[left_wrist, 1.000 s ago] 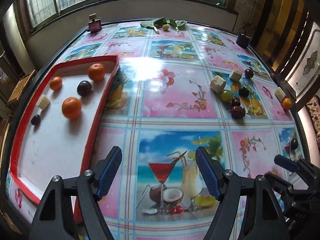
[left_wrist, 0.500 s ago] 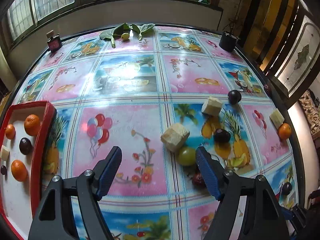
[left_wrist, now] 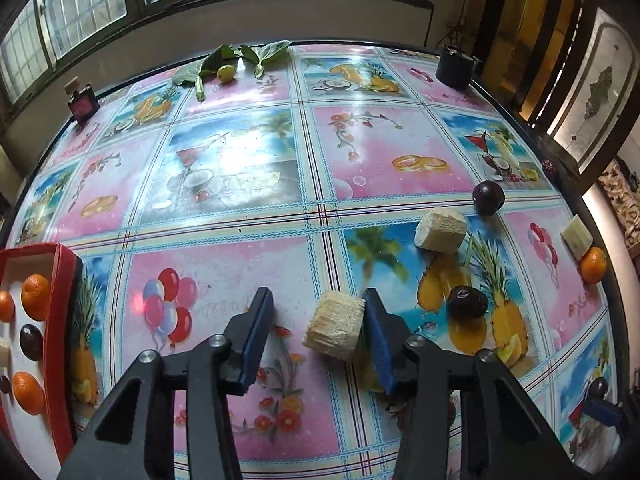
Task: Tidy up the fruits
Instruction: 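Grasp a white cake piece with the left tool while the right tool grasps an orange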
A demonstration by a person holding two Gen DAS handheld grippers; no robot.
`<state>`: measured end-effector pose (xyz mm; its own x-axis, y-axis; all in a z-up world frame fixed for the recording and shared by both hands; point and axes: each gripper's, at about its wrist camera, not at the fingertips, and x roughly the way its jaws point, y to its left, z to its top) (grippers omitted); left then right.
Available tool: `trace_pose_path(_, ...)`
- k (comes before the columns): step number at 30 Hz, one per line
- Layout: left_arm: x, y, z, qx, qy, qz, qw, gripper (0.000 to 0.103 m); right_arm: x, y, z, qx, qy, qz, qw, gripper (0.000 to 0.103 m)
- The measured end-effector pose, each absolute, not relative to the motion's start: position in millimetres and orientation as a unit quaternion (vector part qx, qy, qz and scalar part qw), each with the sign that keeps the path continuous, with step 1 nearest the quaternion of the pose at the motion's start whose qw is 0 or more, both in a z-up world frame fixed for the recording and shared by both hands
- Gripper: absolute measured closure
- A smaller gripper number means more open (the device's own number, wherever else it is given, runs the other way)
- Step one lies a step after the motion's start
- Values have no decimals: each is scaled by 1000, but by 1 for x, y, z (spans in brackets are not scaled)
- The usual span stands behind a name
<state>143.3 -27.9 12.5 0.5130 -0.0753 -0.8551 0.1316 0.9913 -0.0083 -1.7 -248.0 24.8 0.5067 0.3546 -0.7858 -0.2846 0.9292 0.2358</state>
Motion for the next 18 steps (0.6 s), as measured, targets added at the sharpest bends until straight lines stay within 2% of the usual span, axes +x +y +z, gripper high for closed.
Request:
trace_pose_path(4, 145, -18, 14, 23, 489, -59, 870, 82, 5, -255, 22, 42, 456, 170, 872, 39)
trace_pose_path(16, 122, 6, 15, 14, 494, -46, 868, 82, 70, -323, 31, 47, 427, 34, 902, 38)
trace_pose_path(18, 117, 8, 15, 11, 495, -48, 868, 82, 81, -327, 32, 39, 422, 26, 906, 35)
